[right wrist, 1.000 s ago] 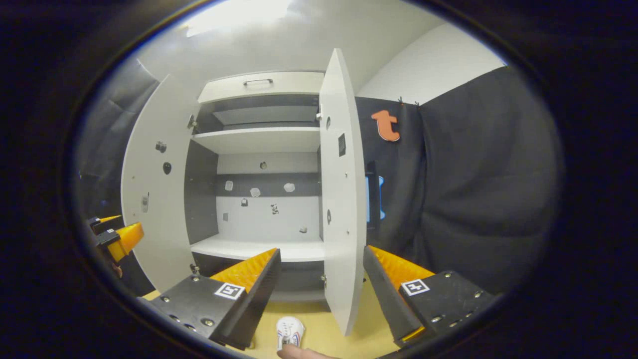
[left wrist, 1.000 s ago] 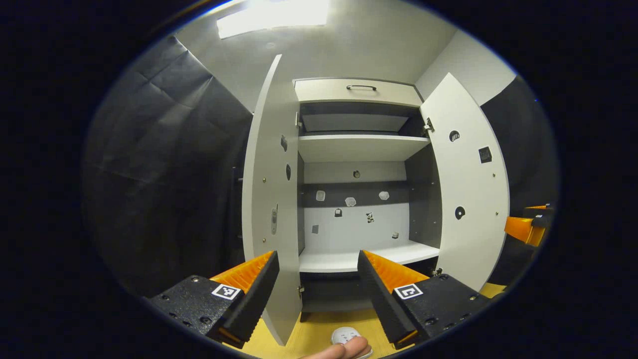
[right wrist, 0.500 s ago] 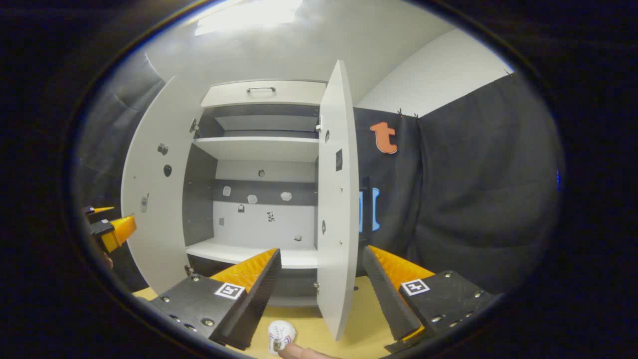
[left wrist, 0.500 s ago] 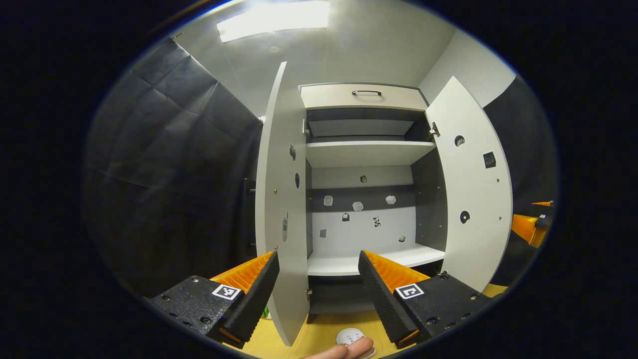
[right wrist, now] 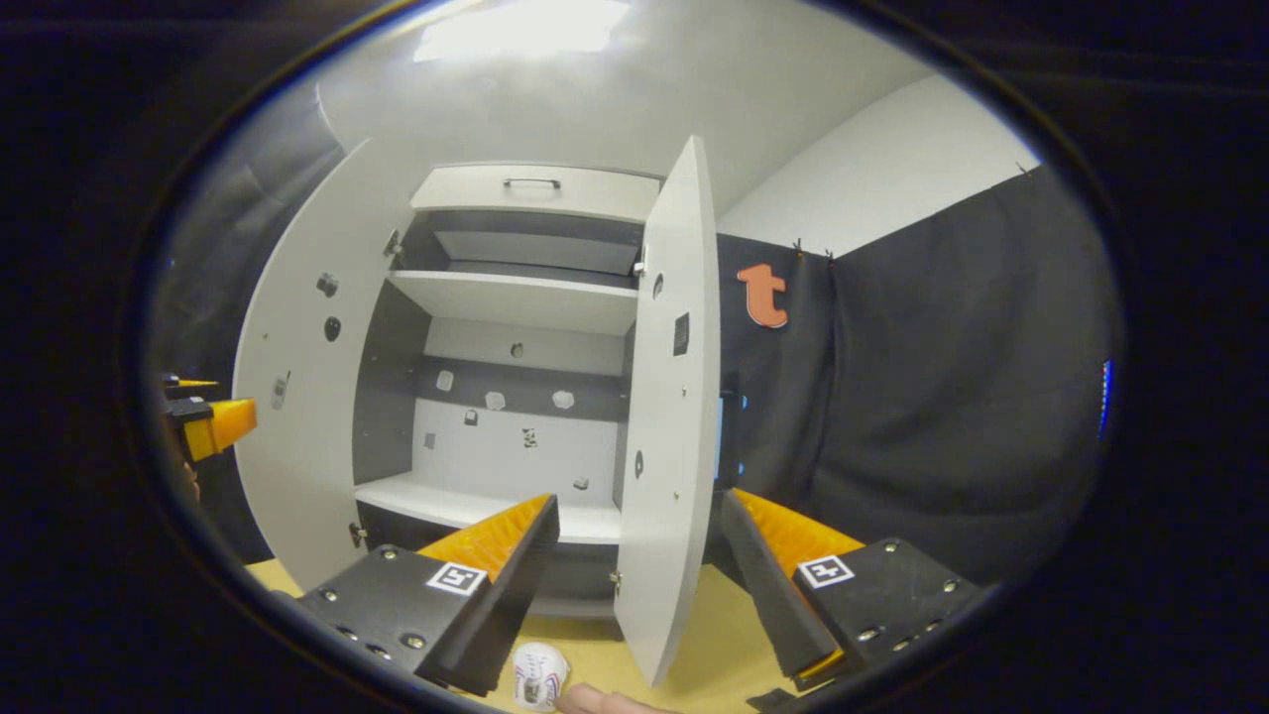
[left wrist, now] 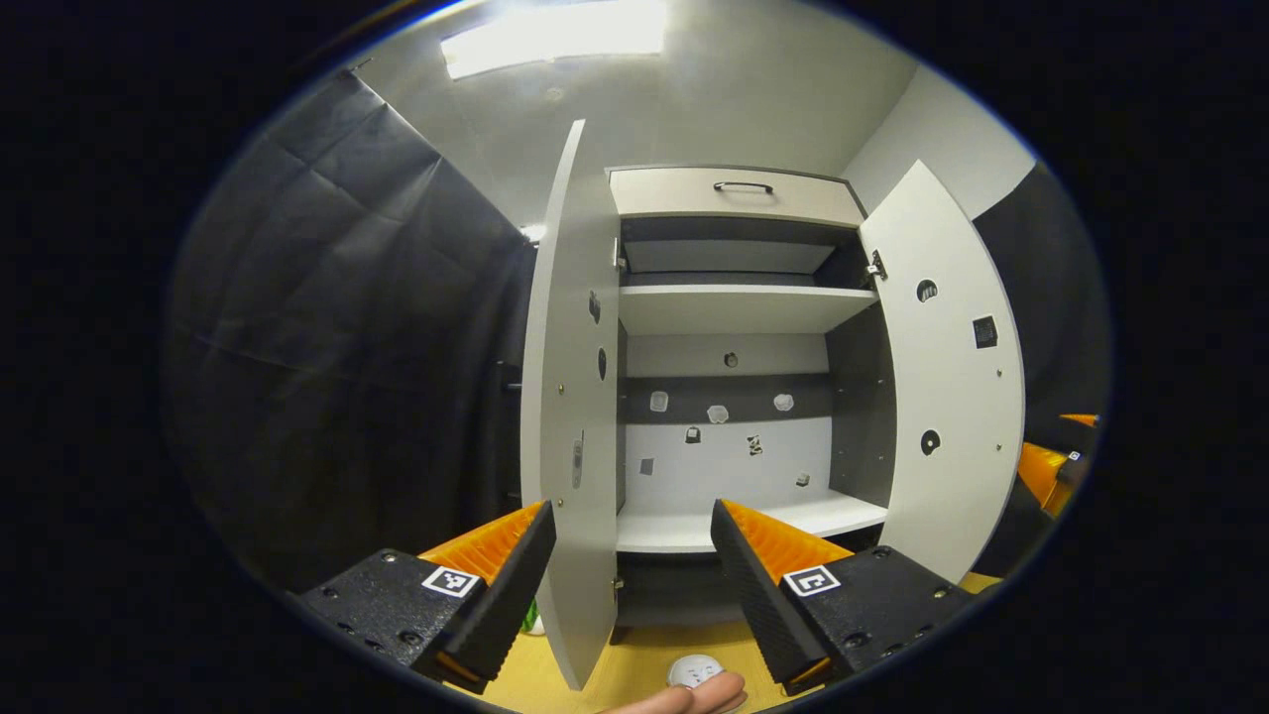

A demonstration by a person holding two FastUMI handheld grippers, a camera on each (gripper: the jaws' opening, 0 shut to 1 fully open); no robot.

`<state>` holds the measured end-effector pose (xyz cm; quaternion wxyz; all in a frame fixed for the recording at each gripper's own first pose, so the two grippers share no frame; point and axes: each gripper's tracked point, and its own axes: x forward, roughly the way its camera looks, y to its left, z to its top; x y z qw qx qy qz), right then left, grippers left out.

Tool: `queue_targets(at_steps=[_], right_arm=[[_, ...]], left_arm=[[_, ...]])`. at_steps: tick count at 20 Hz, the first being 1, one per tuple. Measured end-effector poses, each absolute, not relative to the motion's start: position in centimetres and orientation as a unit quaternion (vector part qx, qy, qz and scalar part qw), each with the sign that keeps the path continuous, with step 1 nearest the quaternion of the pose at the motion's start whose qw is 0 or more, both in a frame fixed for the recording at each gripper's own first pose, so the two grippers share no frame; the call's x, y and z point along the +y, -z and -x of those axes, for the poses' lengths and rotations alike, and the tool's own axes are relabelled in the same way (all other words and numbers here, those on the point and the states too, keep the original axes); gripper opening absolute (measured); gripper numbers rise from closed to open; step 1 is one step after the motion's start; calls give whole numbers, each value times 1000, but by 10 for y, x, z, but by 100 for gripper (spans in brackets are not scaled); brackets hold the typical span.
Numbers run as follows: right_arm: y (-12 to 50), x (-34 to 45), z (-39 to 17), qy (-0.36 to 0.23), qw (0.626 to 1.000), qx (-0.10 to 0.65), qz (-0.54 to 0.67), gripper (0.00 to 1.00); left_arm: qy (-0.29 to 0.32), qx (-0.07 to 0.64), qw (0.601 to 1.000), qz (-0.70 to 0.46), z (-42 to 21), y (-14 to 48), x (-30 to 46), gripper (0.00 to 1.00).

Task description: Grab one shoe with the right hand and put it into the shoe cabinet, grab the other shoe with the left hand and put it into the shoe cabinet; then close the right door with the right hand and the left door with the left hand.

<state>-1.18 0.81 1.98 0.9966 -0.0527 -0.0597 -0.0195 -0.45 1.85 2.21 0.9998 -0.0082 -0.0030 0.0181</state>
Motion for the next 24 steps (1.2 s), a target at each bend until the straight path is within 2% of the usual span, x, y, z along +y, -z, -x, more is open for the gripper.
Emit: queue_targets(at_steps=[5, 6, 8, 9, 11, 12, 14, 15, 16, 17, 19, 20, 21, 22, 24], right_arm=[[18, 26, 1, 6, 996, -37, 75, 93], [32, 31, -3, 4, 996, -27, 80, 98], [70, 38, -12, 1, 996, 0, 84, 99], [91, 44, -16, -5, 996, 13, 85, 94], [133, 56, -22, -18, 995, 42, 89, 94], [156, 62, -25, -25, 994, 58, 92, 98], [200, 74, -30, -38, 991, 93, 93, 99], [223, 81, -32, -45, 988, 113, 91, 94], [243, 87, -33, -53, 986, 132, 87, 99], [265, 93, -34, -60, 983, 150, 82, 99], [306, 100, -38, -67, 977, 186, 76, 99], [325, 103, -40, -69, 973, 204, 78, 99], [344, 105, -39, -72, 969, 223, 74, 99], [359, 106, -39, -73, 966, 240, 67, 99], [387, 111, -39, -80, 958, 268, 58, 96]], left_arm=[[8, 15, 999, 33, 6, -5, 10, 96], [9, 16, 999, 35, 6, -3, 9, 96], [6, 18, 999, 44, 4, 0, 12, 96], [4, 19, 999, 44, 4, 1, 13, 96], [18, 20, 999, 40, 5, 3, 8, 96], [27, 22, 999, 41, 6, 5, 4, 92], [35, 23, 998, 47, 9, 7, 1, 95], [33, 24, 998, 47, 11, 9, 2, 95], [32, 23, 998, 46, 13, 10, 4, 96], [33, 22, 998, 44, 14, 10, 4, 92], [32, 21, 998, 39, 16, 10, 5, 96], [32, 21, 998, 39, 16, 11, 5, 92], [34, 23, 998, 39, 17, 12, 5, 92], [37, 24, 998, 40, 17, 13, 3, 96], [40, 27, 998, 39, 16, 17, 2, 96]])
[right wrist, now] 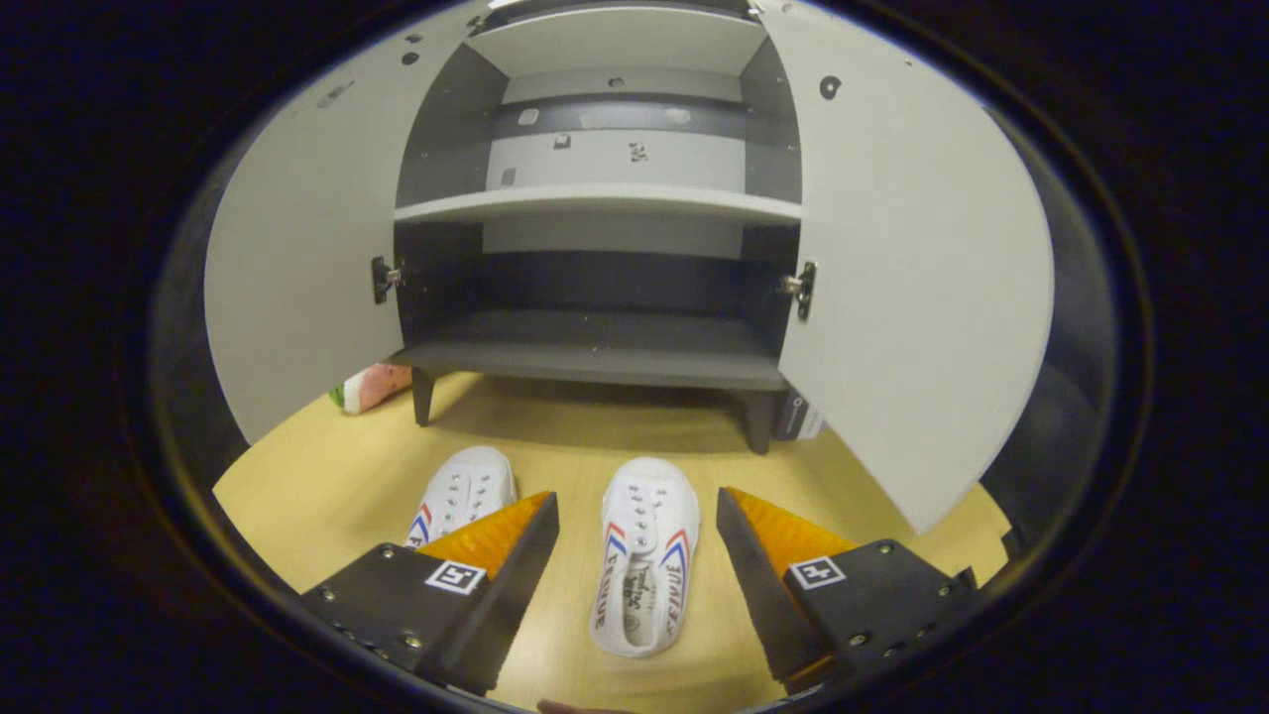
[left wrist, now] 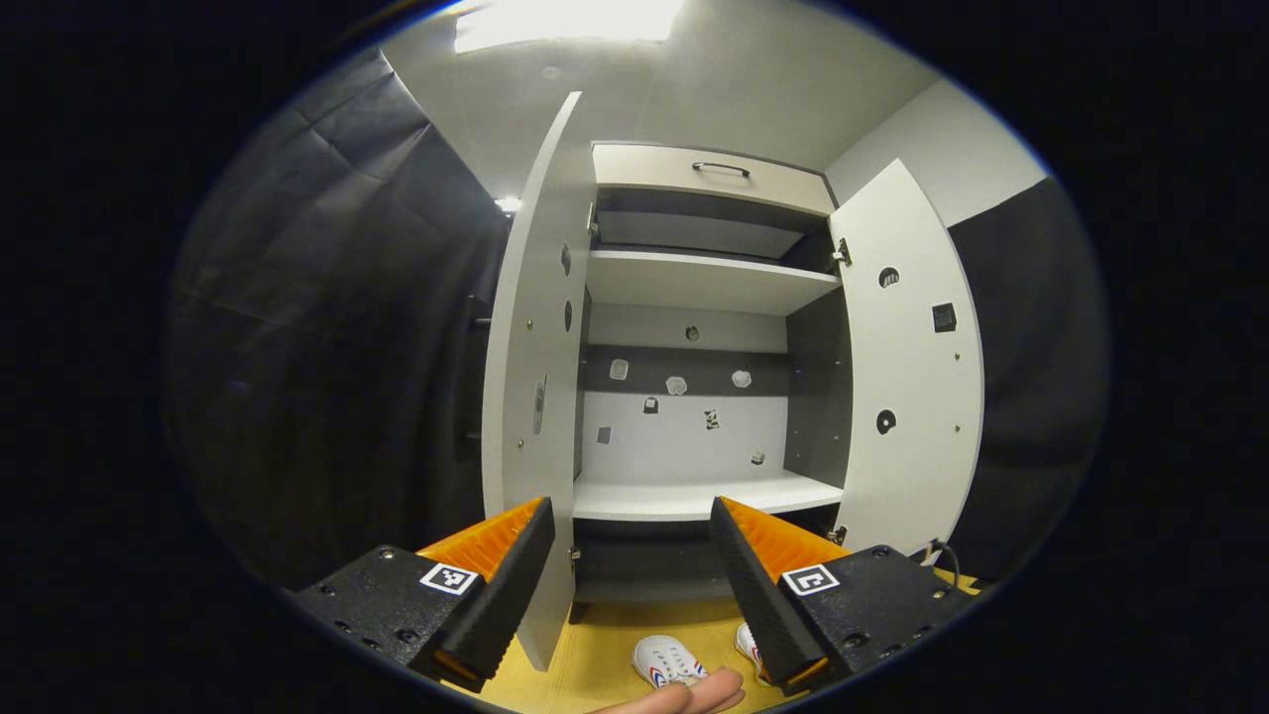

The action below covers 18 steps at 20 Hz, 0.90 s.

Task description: Grab one shoe with the right hand and put it into the shoe cabinet, grab the other shoe with the left hand and put it into the shoe cabinet; then close the right door with the right hand and the left door with the left hand.

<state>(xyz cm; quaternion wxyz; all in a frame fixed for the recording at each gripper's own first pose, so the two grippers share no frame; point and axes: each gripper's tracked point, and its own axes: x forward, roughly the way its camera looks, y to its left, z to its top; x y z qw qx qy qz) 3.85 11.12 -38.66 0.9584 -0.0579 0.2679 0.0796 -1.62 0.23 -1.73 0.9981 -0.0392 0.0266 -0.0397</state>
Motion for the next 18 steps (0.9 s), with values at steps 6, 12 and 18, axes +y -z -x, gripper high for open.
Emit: queue_targets(at_steps=[6, 12, 18], right_arm=[[441, 119, -28, -70, 941, 328, 49, 93], [471, 132, -33, -66, 928, 366, 29, 75], [488, 126, -60, -56, 920, 388, -7, 5]], left_arm=[[45, 41, 997, 41, 14, 31, 0, 96], [43, 53, 997, 40, 10, 41, 3, 96], [48, 55, 996, 51, 11, 45, 3, 96]])
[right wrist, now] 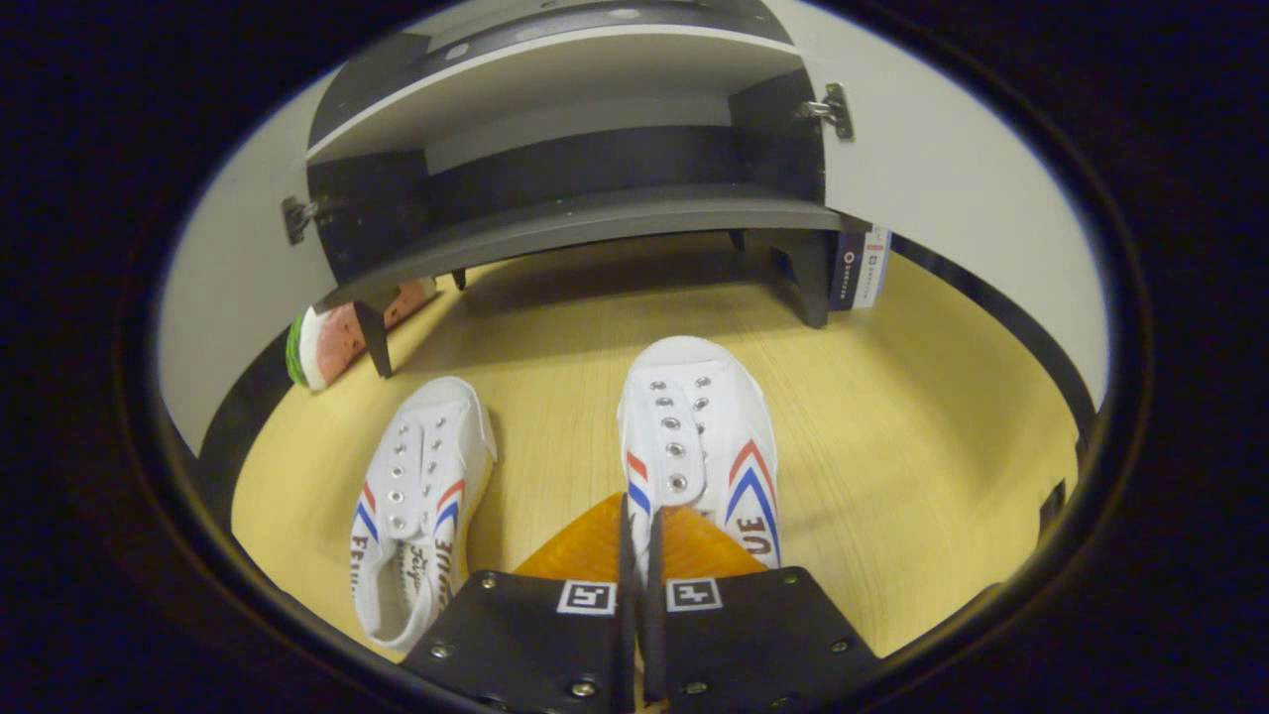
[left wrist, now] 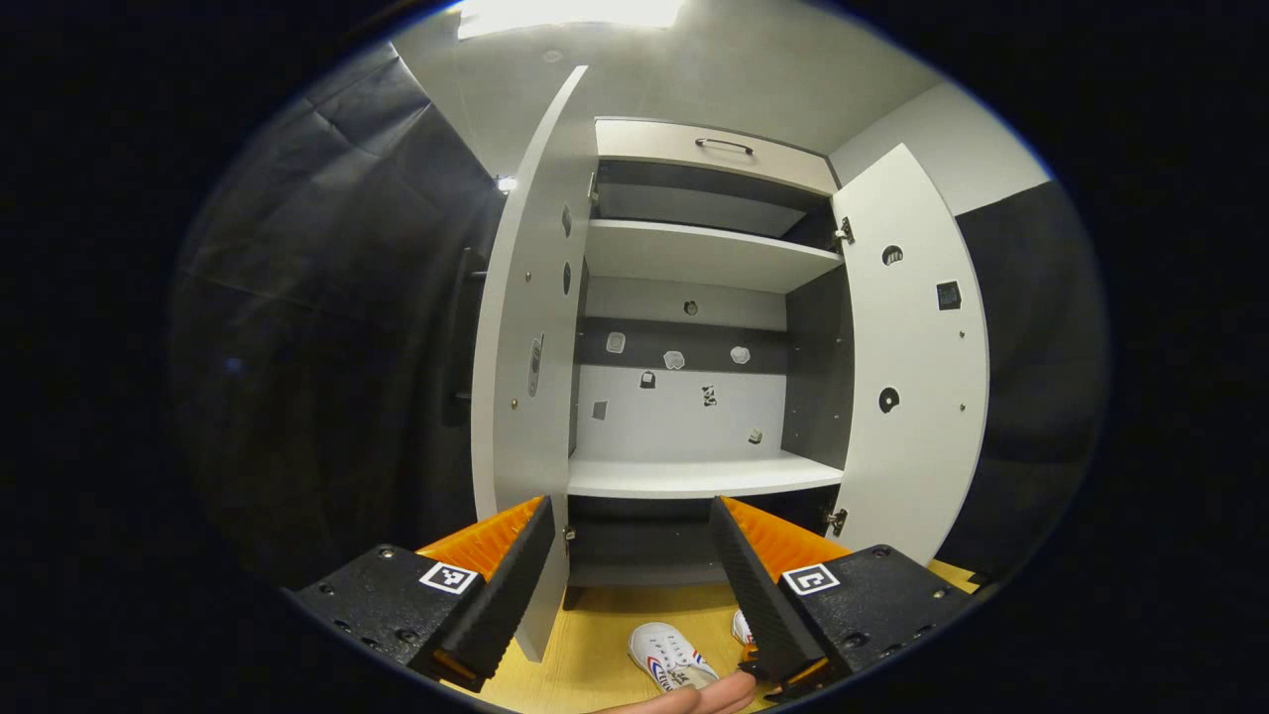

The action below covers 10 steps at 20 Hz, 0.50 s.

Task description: Grab one shoe with the right hand and put it into the shoe cabinet, grab the other shoe with the left hand and put it into the shoe cabinet; then close the right door with the right hand and the left door with the left hand.

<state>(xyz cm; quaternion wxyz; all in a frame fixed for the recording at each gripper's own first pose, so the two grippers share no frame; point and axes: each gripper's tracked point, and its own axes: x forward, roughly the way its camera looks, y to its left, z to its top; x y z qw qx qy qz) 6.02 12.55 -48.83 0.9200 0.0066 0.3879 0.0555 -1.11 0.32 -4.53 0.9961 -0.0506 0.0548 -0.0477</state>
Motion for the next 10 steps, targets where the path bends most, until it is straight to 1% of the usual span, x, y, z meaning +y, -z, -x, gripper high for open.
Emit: queue_targets(at_steps=[2, 4, 5, 7, 8, 9, 10], right_arm=[[482, 126, -62, -64, 931, 360, 13, 5], [474, 123, -66, -66, 949, 306, 44, 5], [468, 124, -63, -69, 953, 292, 48, 5], [467, 126, -60, -73, 955, 288, 16, 5], [467, 126, -61, -75, 953, 293, -2, 1], [464, 123, -62, -76, 954, 291, -13, 5], [462, 120, -65, -76, 955, 286, -16, 5]], left_arm=[[45, 56, 996, 49, 12, 47, 4, 95], [50, 57, 996, 42, 14, 48, 1, 96], [51, 55, 996, 38, 15, 47, 1, 96], [51, 49, 997, 32, 16, 45, 2, 96], [52, 47, 997, 35, 17, 44, 1, 96], [54, 46, 997, 37, 17, 44, 0, 96], [54, 46, 997, 37, 17, 45, 0, 96]])
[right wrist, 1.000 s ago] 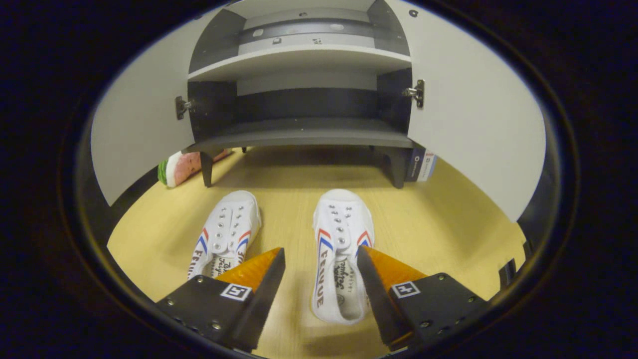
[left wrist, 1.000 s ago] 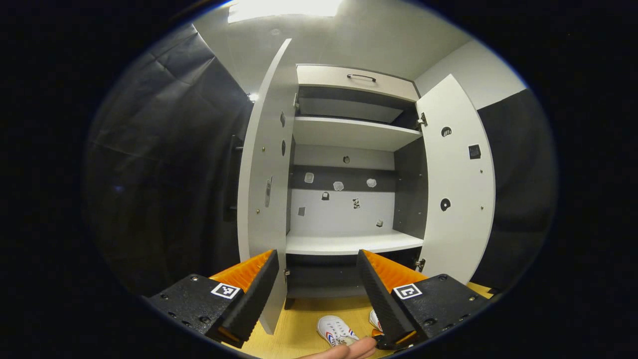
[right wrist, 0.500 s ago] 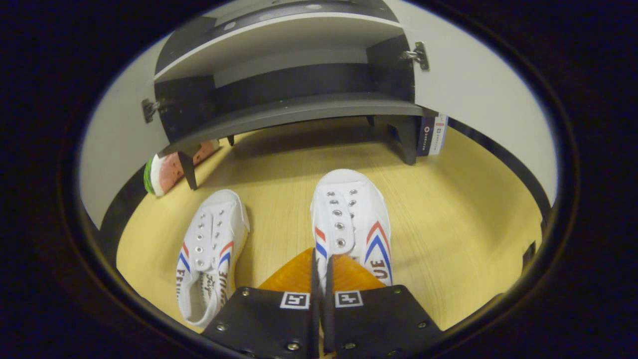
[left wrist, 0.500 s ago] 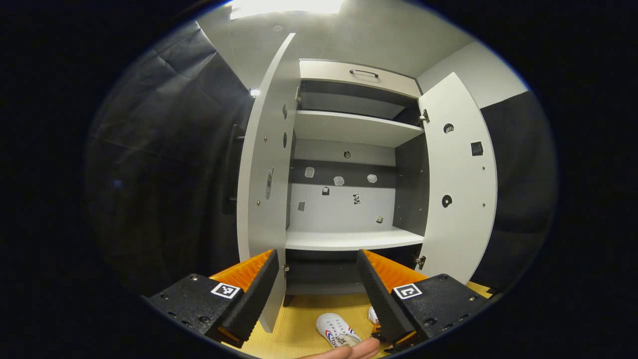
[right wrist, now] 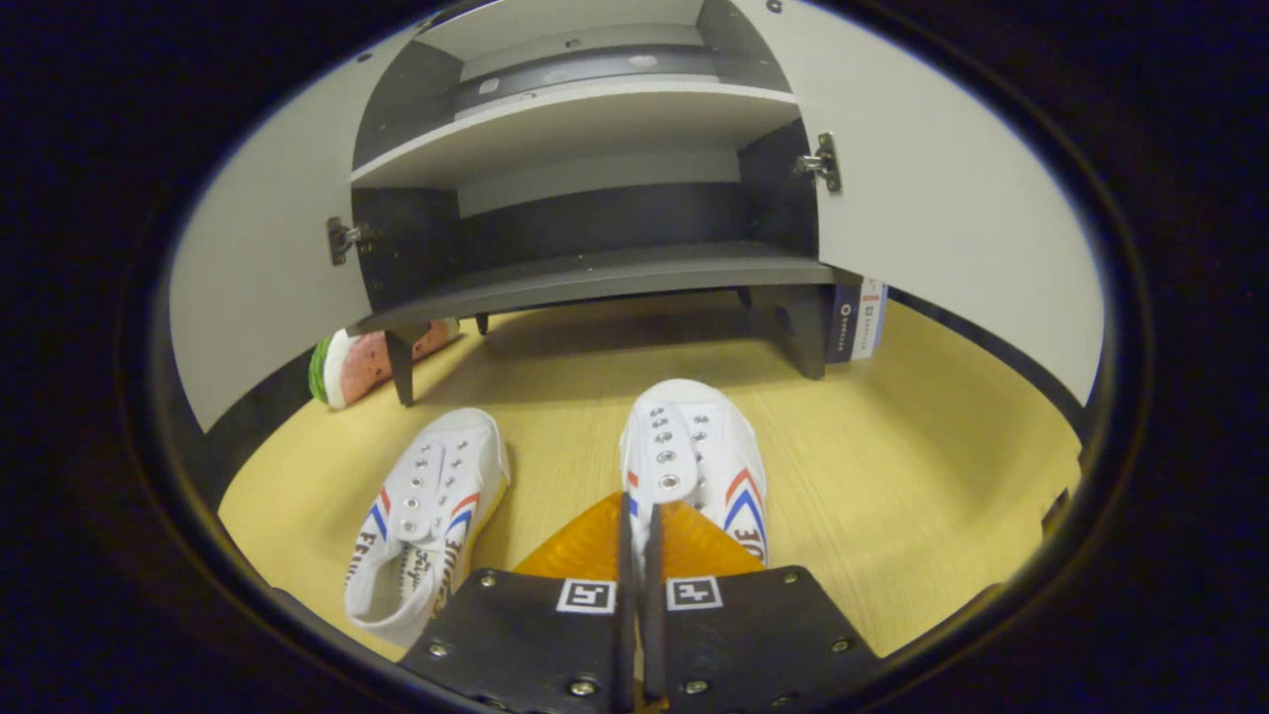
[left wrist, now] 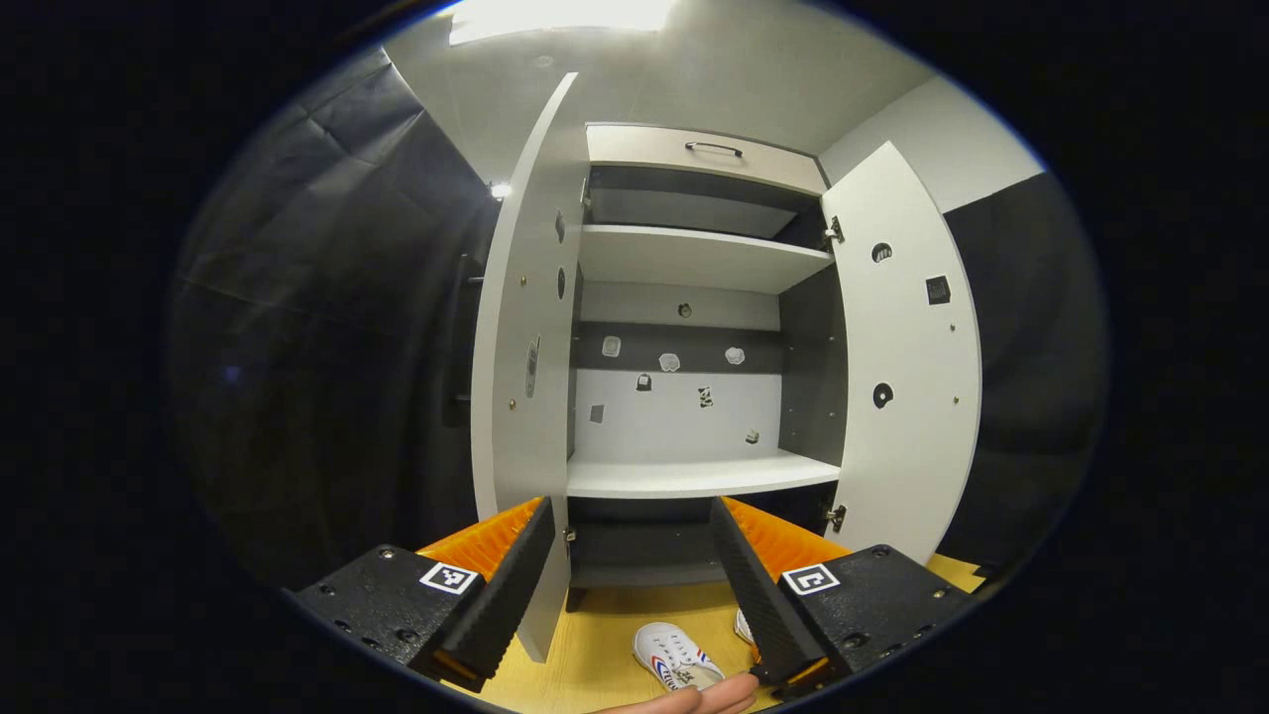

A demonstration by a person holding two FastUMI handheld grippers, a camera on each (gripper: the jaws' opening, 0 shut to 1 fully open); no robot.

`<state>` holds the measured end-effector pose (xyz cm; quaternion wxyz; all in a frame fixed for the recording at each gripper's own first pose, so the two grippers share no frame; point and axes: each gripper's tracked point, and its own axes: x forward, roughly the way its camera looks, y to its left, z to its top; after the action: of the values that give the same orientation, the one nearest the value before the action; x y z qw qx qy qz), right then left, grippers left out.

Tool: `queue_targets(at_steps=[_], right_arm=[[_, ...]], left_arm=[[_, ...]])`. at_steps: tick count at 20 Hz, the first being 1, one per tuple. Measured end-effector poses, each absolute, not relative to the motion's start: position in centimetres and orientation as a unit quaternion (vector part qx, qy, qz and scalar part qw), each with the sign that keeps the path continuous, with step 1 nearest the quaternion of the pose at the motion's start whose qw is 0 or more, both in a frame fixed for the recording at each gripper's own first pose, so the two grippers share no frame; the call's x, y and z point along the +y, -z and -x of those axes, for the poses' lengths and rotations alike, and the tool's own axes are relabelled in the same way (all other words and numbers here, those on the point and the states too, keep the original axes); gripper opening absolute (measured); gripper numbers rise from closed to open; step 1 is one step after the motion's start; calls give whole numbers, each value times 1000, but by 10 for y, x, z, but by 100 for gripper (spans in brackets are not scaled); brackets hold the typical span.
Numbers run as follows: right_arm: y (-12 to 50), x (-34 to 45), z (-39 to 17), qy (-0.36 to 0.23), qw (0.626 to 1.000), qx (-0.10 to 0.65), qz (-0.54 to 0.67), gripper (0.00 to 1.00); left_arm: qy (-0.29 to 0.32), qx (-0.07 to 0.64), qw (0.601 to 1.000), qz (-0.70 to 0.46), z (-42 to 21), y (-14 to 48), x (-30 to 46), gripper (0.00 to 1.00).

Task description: Grab one shoe with the right hand and put it into the shoe cabinet, grab the other shoe with the left hand and put it into the shoe cabinet; then close the right door with the right hand and the left door with the left hand.

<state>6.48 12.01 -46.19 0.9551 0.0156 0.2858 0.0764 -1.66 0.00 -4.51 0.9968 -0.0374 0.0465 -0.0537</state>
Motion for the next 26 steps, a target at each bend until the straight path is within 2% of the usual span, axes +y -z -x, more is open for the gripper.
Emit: queue_targets(at_steps=[5, 8, 9, 11, 14, 16, 17, 21, 25, 26], right_arm=[[456, 131, -59, -110, 959, 260, -31, 5], [476, 131, -53, -114, 940, 320, 21, 5], [478, 128, -52, -111, 934, 334, 55, 12], [481, 135, -54, -111, 933, 327, 99, 39], [491, 136, -59, -98, 932, 314, 149, 42], [484, 139, -54, -99, 934, 330, 99, 9], [482, 138, -54, -104, 935, 330, 81, 0], [457, 132, -51, -122, 951, 282, 41, 2], [411, 137, -48, -140, 960, 241, 26, 1], [396, 137, -50, -142, 963, 227, 30, 0]], left_arm=[[55, 53, 997, 34, 16, 51, -2, 96], [59, 60, 996, 38, 16, 55, -4, 96], [58, 60, 996, 40, 16, 54, -3, 96], [58, 60, 996, 42, 17, 56, -2, 96], [53, 61, 996, 40, 18, 58, 4, 96], [50, 62, 996, 39, 17, 59, 7, 96], [50, 61, 996, 39, 16, 59, 7, 96], [55, 61, 996, 36, 16, 62, 7, 96], [58, 76, 995, 43, 13, 74, 5, 96], [57, 80, 994, 44, 13, 78, 6, 92]])
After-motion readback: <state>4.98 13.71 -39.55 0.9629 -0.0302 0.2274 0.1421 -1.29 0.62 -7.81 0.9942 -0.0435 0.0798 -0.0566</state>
